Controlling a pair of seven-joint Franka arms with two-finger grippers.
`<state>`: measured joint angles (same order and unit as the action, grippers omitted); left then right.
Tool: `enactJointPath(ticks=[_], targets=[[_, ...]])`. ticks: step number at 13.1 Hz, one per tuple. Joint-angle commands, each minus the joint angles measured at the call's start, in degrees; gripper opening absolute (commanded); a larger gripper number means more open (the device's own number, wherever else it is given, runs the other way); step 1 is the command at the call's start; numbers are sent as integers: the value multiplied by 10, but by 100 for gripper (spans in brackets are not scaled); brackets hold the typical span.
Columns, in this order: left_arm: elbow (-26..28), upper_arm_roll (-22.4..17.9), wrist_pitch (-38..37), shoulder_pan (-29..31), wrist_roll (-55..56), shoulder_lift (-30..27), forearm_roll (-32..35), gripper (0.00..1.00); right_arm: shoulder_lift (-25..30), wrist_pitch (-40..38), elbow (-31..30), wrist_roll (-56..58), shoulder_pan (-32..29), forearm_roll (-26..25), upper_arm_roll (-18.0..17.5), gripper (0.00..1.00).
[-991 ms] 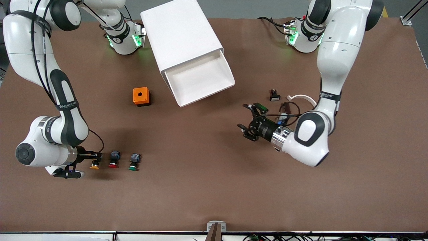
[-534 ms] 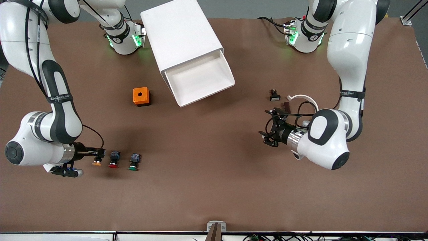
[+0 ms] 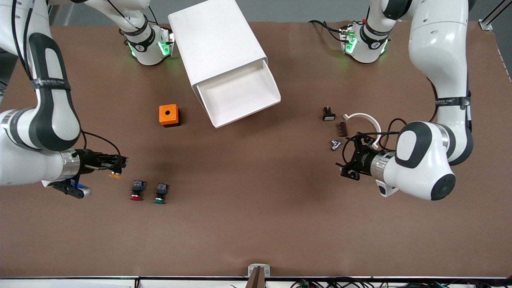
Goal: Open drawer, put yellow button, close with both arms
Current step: 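Grasp the yellow button with the right gripper while the left gripper withdraws, then carry the yellow button with the right gripper over the open drawer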
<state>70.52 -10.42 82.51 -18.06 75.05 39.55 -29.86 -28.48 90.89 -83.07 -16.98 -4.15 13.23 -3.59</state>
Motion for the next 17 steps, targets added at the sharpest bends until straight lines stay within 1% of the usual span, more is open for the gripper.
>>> enactJointPath(ticks=[1, 2, 3, 4, 6, 9, 11, 12, 14, 15, 17], targets=[[8, -8, 26, -11, -74, -24, 36, 100, 50, -40, -14, -75, 19, 15, -2, 0], [8, -5, 32, -12, -88, -25, 64, 100, 64, -54, -14, -114, 33, 16, -2, 0], [8, -4, 44, -12, -104, -39, 79, 100, 78, -63, -14, -151, 50, 16, -2, 0], [8, -6, 56, -12, -138, -52, 86, 100, 90, -70, -13, -198, 69, 16, -3, 0], [8, -6, 68, -8, -198, -57, 101, 100, 110, -75, -14, -288, 103, 16, -14, 0], [8, -6, 99, -9, -229, -65, 129, 100, 124, -74, -16, -401, 152, 23, -20, 0], [8, -4, 104, -13, -248, -73, 154, 100, 125, -70, -17, -463, 172, 30, -20, 0], [12, -1, 104, -12, -257, -82, 159, 100, 125, -68, -17, -495, 193, 31, -20, 0], [13, 1, 104, -13, -278, -86, 168, 100, 125, -51, -17, -579, 232, 30, -20, 0], [13, 2, 105, -16, -278, -93, 185, 100, 125, -38, -17, -622, 255, 30, -19, 0], [13, 8, 112, -16, -292, -95, 194, 100, 125, 8, -24, -695, 291, 30, -19, 0]])
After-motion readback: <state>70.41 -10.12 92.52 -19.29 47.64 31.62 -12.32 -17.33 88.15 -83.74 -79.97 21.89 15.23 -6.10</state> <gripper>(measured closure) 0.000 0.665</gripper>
